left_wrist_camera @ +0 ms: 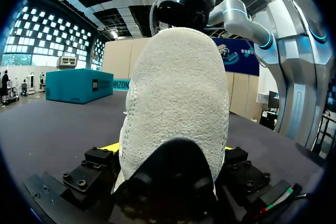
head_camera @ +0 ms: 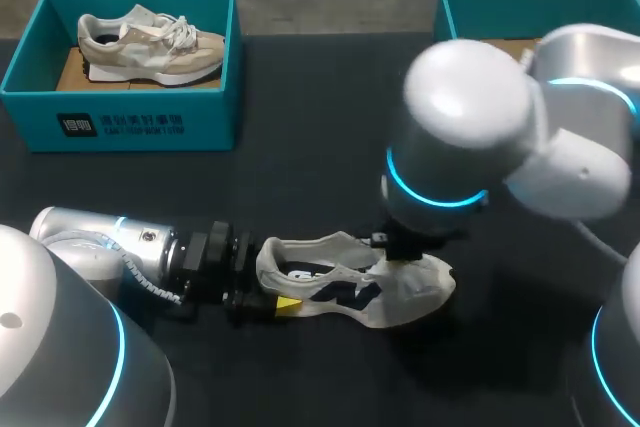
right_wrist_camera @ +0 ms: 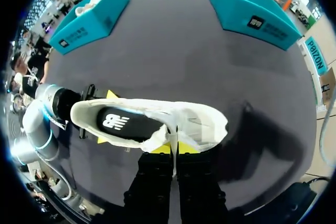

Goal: Take the shoe out of the shoebox, open the shoe tongue, remove and reinsert the insole, then place the shoe into the shoebox

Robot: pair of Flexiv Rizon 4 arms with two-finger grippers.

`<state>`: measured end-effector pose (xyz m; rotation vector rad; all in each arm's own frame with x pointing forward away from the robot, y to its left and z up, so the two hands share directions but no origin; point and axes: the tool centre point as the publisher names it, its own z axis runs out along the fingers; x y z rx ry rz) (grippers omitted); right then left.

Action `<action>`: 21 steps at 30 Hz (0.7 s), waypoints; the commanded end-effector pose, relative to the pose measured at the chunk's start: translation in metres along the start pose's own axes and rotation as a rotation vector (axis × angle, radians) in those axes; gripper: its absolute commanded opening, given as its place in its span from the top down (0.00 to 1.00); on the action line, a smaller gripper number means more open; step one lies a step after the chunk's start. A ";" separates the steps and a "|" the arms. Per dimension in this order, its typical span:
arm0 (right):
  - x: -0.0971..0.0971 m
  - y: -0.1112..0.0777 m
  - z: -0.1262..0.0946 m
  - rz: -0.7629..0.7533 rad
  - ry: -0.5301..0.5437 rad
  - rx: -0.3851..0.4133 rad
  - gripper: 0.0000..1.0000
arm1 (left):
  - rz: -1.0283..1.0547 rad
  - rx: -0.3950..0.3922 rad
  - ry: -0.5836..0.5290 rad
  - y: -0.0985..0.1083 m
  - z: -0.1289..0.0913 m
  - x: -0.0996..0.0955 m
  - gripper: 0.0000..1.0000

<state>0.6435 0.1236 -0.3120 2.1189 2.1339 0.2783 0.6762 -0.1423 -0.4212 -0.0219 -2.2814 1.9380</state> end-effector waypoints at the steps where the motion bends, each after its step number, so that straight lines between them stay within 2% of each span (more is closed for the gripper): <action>1: -0.044 -0.008 0.004 -0.001 0.330 -0.050 1.00 | -0.001 -0.001 0.000 0.002 -0.001 0.000 1.00; 10: -0.065 -0.007 0.014 0.002 0.434 -0.061 1.00 | -0.001 -0.001 0.000 0.002 -0.001 0.000 1.00; 21: -0.075 -0.006 0.025 0.032 0.468 -0.028 1.00 | -0.001 -0.001 0.000 0.002 -0.001 0.000 1.00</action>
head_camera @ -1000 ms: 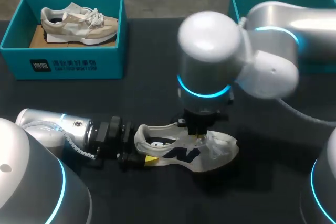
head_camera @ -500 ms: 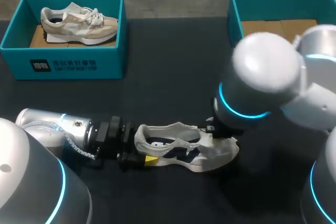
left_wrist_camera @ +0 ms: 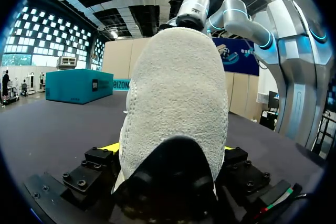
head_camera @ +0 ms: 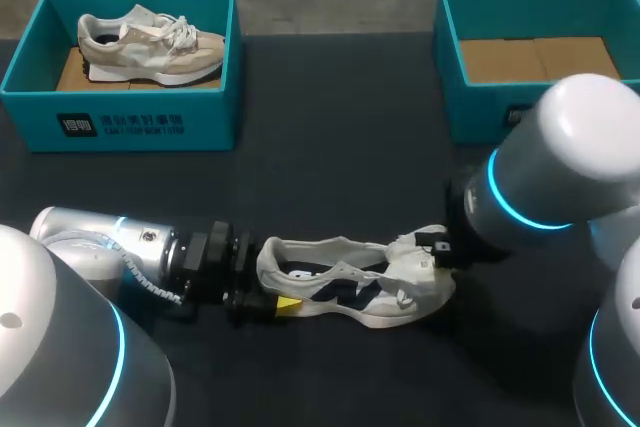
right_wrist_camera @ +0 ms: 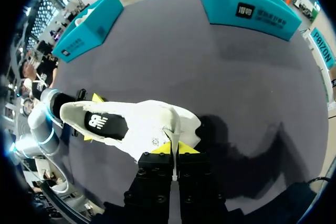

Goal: Take the shoe out of the shoebox, open the shoe tongue, remove and reinsert the insole, then place the shoe into the shoebox

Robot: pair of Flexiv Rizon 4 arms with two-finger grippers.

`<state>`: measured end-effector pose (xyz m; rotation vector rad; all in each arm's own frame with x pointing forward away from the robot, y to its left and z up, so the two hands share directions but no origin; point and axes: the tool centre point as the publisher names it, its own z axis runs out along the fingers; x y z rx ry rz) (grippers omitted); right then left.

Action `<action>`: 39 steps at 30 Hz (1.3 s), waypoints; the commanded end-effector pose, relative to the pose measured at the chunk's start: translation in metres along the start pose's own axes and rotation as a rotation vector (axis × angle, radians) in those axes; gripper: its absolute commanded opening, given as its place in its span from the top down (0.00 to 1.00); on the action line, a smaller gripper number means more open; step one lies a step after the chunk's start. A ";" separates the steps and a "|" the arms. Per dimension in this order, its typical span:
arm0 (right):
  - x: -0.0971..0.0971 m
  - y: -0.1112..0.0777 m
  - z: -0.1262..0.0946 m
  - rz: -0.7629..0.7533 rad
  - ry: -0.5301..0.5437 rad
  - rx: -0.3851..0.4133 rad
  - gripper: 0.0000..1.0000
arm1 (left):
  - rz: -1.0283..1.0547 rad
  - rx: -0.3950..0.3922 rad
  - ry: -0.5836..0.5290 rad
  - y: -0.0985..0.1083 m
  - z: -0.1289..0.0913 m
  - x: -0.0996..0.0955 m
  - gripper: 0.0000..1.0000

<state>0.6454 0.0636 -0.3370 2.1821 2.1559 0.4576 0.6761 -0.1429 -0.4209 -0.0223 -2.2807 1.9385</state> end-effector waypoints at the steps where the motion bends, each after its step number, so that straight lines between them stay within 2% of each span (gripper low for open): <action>1: -0.016 -0.002 0.002 0.004 0.341 0.002 1.00 | -0.001 -0.001 0.000 0.003 -0.001 0.000 1.00; 2: -0.017 -0.003 0.002 0.008 0.344 0.004 0.98 | -0.001 -0.001 0.000 0.003 -0.001 0.000 1.00; 3: -0.017 -0.003 0.003 0.014 0.345 0.005 0.87 | -0.001 -0.001 0.000 0.003 -0.001 0.000 1.00; 6: -0.018 -0.005 0.002 0.032 0.343 0.007 0.76 | -0.001 -0.001 0.000 0.003 -0.001 0.000 1.00; 9: -0.014 -0.007 -0.003 0.039 0.328 0.006 0.55 | -0.001 -0.001 0.000 0.003 -0.001 0.000 1.00; 11: -0.008 -0.008 -0.010 0.038 0.294 0.003 0.25 | -0.001 -0.001 0.000 0.003 -0.001 0.000 1.00; 13: -0.003 -0.009 -0.018 0.032 0.275 -0.008 0.07 | -0.001 -0.001 0.000 0.003 -0.001 0.000 1.00; 17: 0.010 -0.010 -0.038 0.002 0.207 -0.020 0.00 | -0.001 -0.001 0.000 0.003 -0.001 0.000 1.00; 22: 0.027 -0.006 -0.063 -0.015 0.069 0.040 0.00 | -0.001 -0.001 0.000 0.003 -0.001 0.000 1.00; 25: 0.041 0.000 -0.076 -0.094 -0.024 0.086 0.00 | -0.001 -0.001 0.000 0.003 -0.001 0.000 1.00; 30: 0.074 0.011 -0.096 -0.279 -0.180 0.151 0.00 | -0.001 -0.001 0.000 0.003 -0.001 0.000 1.00; 33: 0.089 0.016 -0.104 -0.436 -0.217 0.177 0.00 | -0.001 -0.001 0.000 0.003 -0.001 0.000 1.00; 34: 0.093 0.017 -0.105 -0.514 -0.198 0.172 0.00 | -0.001 -0.001 0.000 0.003 -0.001 0.000 1.00; 36: 0.099 0.020 -0.105 -0.639 -0.188 0.210 0.00 | -0.001 -0.001 0.000 0.003 -0.001 0.000 1.00; 39: 0.108 0.023 -0.100 -0.775 -0.178 0.249 0.56 | -0.001 -0.001 0.000 0.003 -0.001 0.000 1.00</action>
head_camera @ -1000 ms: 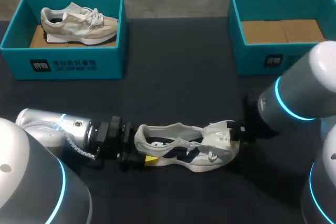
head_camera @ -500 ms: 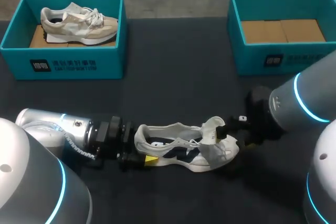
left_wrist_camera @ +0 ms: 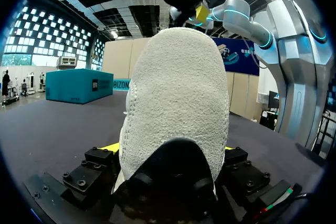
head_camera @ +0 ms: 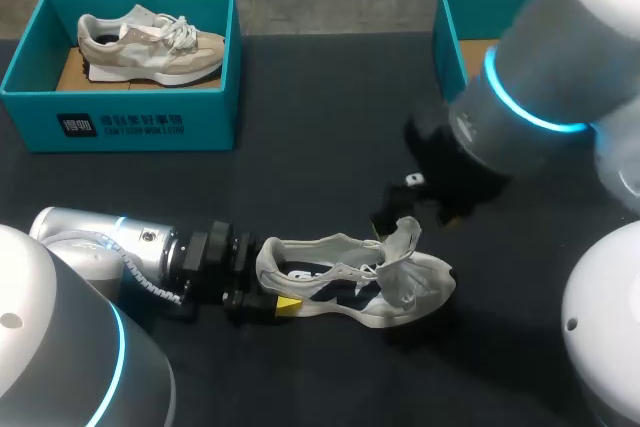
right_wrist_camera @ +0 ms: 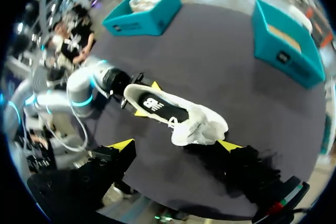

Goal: Take the shoe out of the shoebox, open the shoe tongue, remove and reinsert the insole, then place the shoe into the shoebox

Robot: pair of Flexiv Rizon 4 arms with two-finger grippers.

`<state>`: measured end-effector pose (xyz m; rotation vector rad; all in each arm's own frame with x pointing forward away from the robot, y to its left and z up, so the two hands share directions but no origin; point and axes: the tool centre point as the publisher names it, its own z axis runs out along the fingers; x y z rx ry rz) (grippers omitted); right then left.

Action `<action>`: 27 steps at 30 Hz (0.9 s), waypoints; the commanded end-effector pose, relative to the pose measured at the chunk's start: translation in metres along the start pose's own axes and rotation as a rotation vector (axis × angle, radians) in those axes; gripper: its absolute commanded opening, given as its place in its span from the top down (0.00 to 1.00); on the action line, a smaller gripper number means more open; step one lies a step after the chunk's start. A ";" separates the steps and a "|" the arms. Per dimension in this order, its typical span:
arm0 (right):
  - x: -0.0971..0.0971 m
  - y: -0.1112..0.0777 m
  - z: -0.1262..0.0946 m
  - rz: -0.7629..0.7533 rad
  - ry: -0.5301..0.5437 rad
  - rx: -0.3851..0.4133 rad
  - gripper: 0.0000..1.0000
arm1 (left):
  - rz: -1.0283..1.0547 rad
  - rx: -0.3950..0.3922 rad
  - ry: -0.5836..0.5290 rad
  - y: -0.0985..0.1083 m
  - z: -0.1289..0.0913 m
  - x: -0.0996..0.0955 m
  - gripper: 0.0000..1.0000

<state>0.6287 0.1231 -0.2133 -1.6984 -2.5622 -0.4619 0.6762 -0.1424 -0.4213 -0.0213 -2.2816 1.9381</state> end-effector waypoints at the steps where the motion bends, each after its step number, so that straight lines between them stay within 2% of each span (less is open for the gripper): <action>1: 0.022 0.024 0.015 -0.405 -0.245 0.245 0.68 | 0.000 -0.001 0.001 0.002 -0.001 0.000 1.00; 2: 0.024 0.025 0.017 -0.440 -0.243 0.256 0.79 | 0.000 -0.001 0.001 0.002 -0.001 0.000 1.00; 3: 0.025 0.026 0.019 -0.481 -0.238 0.260 1.00 | 0.000 -0.001 0.001 0.002 -0.001 0.000 1.00; 9: 0.028 0.023 0.025 -0.684 -0.199 0.224 1.00 | 0.000 -0.001 0.001 0.002 -0.001 0.000 1.00; 25: 0.029 0.022 0.025 -0.694 -0.200 0.219 1.00 | 0.000 -0.001 0.001 0.002 -0.001 0.000 1.00; 27: 0.034 0.027 0.027 -0.769 -0.214 0.208 1.00 | 0.000 -0.001 0.001 0.002 -0.001 0.000 1.00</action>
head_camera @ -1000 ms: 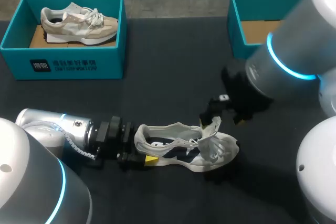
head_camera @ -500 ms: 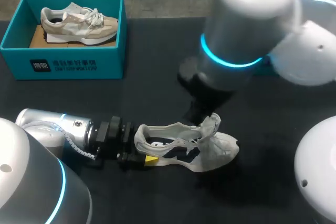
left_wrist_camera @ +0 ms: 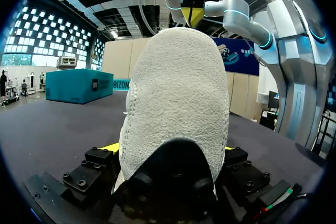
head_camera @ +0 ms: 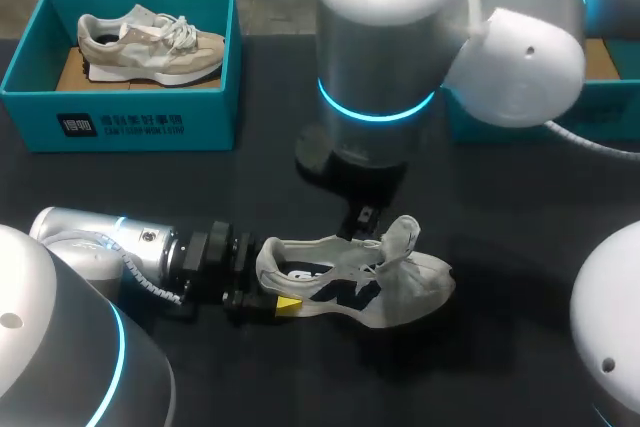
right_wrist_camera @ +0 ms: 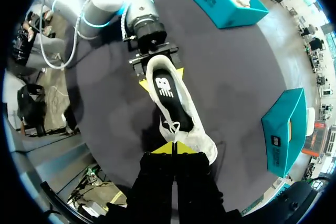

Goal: Take the shoe out of the shoebox, open the shoe tongue, remove and reinsert the insole, then place the shoe into the shoebox

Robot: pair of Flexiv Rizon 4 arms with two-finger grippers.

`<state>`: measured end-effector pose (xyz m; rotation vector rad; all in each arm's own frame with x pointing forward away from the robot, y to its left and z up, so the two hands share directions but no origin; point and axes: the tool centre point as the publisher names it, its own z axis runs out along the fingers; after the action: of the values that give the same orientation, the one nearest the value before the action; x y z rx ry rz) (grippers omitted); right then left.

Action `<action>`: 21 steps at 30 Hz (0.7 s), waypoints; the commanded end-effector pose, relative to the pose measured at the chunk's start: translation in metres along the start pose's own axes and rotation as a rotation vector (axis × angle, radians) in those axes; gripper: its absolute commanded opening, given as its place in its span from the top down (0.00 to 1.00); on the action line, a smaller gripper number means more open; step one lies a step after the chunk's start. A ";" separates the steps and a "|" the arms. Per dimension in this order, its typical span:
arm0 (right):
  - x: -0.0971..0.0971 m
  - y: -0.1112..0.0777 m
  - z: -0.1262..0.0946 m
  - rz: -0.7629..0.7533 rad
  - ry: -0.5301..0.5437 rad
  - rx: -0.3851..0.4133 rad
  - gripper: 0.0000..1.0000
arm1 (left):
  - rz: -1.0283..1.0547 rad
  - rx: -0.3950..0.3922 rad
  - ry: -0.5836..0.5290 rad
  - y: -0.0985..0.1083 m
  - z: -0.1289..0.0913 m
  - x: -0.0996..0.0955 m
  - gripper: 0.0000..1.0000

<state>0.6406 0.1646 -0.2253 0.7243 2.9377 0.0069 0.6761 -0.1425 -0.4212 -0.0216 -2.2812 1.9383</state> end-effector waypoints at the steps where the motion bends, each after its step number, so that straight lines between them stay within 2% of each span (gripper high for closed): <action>1: 0.000 0.011 0.002 -0.099 -0.036 0.015 1.00 | 0.000 -0.001 0.000 0.002 -0.001 0.000 1.00; 10: 0.003 0.047 0.022 -0.393 -0.091 0.033 1.00 | 0.000 -0.001 0.000 0.002 -0.001 0.000 1.00; 13: 0.002 0.051 0.033 -0.459 -0.038 0.002 1.00 | 0.000 -0.001 0.000 0.002 -0.001 0.000 1.00; 21: 0.002 0.051 0.033 -0.459 -0.038 0.002 1.00 | 0.000 -0.001 0.000 0.002 -0.001 0.000 1.00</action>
<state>0.6659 0.2090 -0.2555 0.0369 2.9909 -0.0461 0.6760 -0.1425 -0.4211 -0.0217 -2.2812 1.9383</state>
